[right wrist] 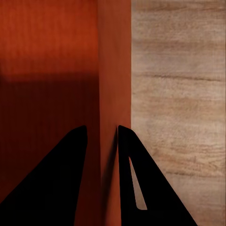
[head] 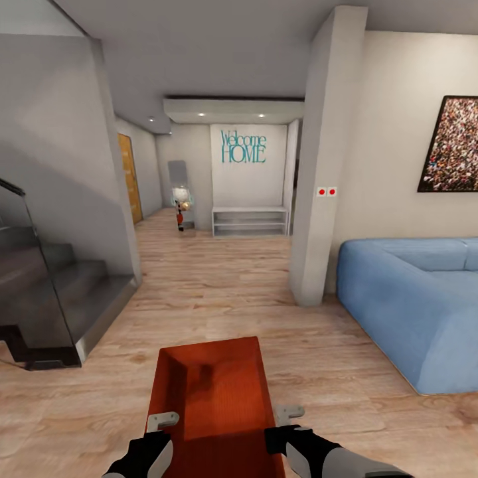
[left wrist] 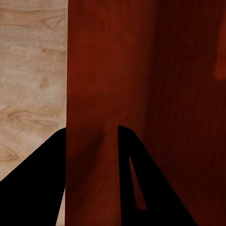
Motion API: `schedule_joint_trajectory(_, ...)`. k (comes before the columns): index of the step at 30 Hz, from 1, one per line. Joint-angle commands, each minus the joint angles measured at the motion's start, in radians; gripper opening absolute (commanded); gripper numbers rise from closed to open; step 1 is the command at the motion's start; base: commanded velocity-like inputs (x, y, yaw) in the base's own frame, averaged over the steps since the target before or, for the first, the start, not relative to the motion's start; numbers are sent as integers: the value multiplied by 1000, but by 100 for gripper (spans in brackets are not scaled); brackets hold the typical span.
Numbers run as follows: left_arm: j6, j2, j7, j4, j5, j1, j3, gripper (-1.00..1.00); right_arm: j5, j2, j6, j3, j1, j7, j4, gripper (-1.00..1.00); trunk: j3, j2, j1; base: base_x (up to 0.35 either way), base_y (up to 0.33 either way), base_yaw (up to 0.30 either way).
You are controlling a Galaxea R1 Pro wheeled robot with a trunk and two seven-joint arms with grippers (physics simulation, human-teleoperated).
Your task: Move the two storage containers from the living room to the garage. In the garage, place one container on the floor and stack the other container on top of it (either order is fine).
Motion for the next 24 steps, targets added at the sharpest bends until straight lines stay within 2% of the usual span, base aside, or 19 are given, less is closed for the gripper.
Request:
schedule_joint_trajectory(1,-2,4,-5,0,41,1,-32,-100,10,-1,2,-30,-2,5,-40,-100,-1,-1,1,341,84,0)
schedule_joint_trajectory(24,-2,2,-5,0,41,1,-32,-100,10,-1,3,-30,-2,5,-40,-100,-1,-1,1,341,85,0)
